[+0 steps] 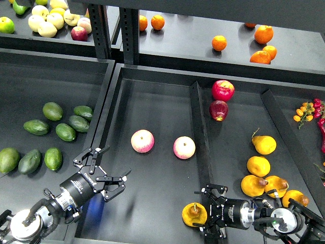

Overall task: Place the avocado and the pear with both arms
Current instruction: 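Move the right gripper down to the yellow pear near the robot, then close the right gripper on the yellow pear and lift it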

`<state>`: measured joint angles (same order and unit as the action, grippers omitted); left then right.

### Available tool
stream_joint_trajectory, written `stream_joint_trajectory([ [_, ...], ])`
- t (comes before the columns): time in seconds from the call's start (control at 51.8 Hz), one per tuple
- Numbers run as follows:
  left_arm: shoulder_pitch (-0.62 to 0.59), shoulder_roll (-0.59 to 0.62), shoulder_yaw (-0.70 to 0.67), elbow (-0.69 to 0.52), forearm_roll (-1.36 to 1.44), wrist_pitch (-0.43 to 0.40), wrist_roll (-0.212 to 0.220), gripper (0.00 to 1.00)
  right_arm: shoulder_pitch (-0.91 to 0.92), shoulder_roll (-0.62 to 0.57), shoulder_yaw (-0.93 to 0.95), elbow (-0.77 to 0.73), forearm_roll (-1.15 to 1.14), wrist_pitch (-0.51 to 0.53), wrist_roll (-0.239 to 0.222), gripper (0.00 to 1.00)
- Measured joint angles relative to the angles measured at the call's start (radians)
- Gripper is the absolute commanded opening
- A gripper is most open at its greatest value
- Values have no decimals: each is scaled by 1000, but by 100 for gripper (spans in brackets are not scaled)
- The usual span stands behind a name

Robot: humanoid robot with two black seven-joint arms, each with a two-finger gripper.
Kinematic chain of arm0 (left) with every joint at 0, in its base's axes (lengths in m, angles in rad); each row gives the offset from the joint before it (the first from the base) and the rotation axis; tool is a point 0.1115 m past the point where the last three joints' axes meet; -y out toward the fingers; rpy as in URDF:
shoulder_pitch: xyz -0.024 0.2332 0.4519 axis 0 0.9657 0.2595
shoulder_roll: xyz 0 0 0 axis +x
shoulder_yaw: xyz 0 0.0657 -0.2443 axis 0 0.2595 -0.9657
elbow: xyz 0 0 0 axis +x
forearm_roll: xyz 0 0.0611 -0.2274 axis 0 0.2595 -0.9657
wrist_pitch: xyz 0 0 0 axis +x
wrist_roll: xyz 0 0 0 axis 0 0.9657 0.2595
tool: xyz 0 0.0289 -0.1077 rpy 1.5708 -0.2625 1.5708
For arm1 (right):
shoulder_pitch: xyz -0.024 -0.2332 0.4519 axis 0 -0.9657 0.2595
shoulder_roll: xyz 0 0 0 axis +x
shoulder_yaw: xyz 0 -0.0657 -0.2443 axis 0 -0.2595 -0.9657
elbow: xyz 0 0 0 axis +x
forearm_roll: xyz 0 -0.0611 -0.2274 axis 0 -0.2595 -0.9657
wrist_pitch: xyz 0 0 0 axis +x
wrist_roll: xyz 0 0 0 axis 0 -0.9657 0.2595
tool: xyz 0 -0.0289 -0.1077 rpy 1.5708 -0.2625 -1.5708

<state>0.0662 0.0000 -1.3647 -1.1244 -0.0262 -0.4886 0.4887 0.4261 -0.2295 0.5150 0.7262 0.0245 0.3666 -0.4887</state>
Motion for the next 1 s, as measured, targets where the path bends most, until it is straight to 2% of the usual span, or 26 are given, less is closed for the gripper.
stream_joint_trajectory([
  [0.425,1,0,-1,0,-1,0,0,99,-7,35,10,-36,1,0,0,48],
  [0.502,1,0,-1,0,-2,0,0,99,-10,36,11,-36,2,0,0,23],
  [0.657,1,0,-2,0,-2,0,0,99,-13,37,16,-32,17,1,0,20],
  [0.85,3,0,-2,0,-2,0,0,99,-16,37,16,-26,28,12,0,11],
  [1.005,4,0,-2,0,-2,0,0,99,-19,35,29,-6,64,48,0,7],
])
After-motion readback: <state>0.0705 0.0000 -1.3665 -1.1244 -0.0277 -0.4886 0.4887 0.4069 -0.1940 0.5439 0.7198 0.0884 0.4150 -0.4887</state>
